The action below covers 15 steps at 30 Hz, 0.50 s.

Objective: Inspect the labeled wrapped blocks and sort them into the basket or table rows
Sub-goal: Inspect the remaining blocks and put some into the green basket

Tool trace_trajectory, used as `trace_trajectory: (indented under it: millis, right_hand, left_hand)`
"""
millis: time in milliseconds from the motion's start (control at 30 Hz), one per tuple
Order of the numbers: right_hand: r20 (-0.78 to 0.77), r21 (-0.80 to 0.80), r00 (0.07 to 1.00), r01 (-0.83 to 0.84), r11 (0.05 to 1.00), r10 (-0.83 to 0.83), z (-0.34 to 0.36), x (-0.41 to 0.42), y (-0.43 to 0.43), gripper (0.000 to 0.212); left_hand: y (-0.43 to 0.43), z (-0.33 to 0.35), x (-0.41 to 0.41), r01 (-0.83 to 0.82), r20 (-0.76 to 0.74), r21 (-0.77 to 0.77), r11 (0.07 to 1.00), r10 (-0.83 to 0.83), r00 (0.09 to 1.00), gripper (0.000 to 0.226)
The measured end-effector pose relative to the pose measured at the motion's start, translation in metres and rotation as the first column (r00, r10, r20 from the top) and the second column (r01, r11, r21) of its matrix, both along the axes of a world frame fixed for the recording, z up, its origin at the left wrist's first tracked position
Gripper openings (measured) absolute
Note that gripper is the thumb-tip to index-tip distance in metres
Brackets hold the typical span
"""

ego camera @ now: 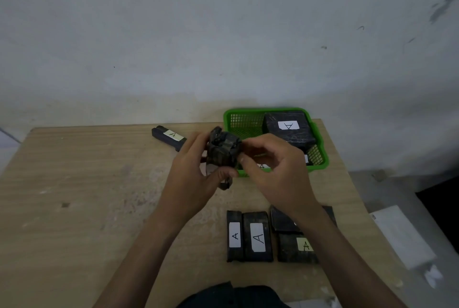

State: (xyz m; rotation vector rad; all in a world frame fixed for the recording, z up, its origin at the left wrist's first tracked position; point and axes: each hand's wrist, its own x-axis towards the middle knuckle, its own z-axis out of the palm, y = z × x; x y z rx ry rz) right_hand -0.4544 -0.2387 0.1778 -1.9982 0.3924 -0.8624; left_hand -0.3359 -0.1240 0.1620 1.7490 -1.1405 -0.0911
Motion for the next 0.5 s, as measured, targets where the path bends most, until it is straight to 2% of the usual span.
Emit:
trace_trajectory:
  millis: [133,267,500]
  right_hand:
    - [-0.003,-0.070,0.998,-0.063,0.996,0.063,0.005,0.002,0.002,0.043]
    - [0.003,-0.118,0.999,-0.052,0.992,0.052,0.003,0.004,-0.003,0.036]
    - [-0.054,-0.195,0.990,-0.135,0.971,0.127,0.001,0.001,-0.010,0.032]
  left_hand:
    - [0.002,-0.003,0.002,-0.031,0.067,-0.006,0.999,0.032,0.997,0.058]
    - [0.005,-0.003,0.004,0.011,0.025,-0.045,0.999,-0.010,1.000,0.055]
    - [0.010,0.008,0.003,0.026,-0.032,-0.175,0.984,-0.032,0.999,0.038]
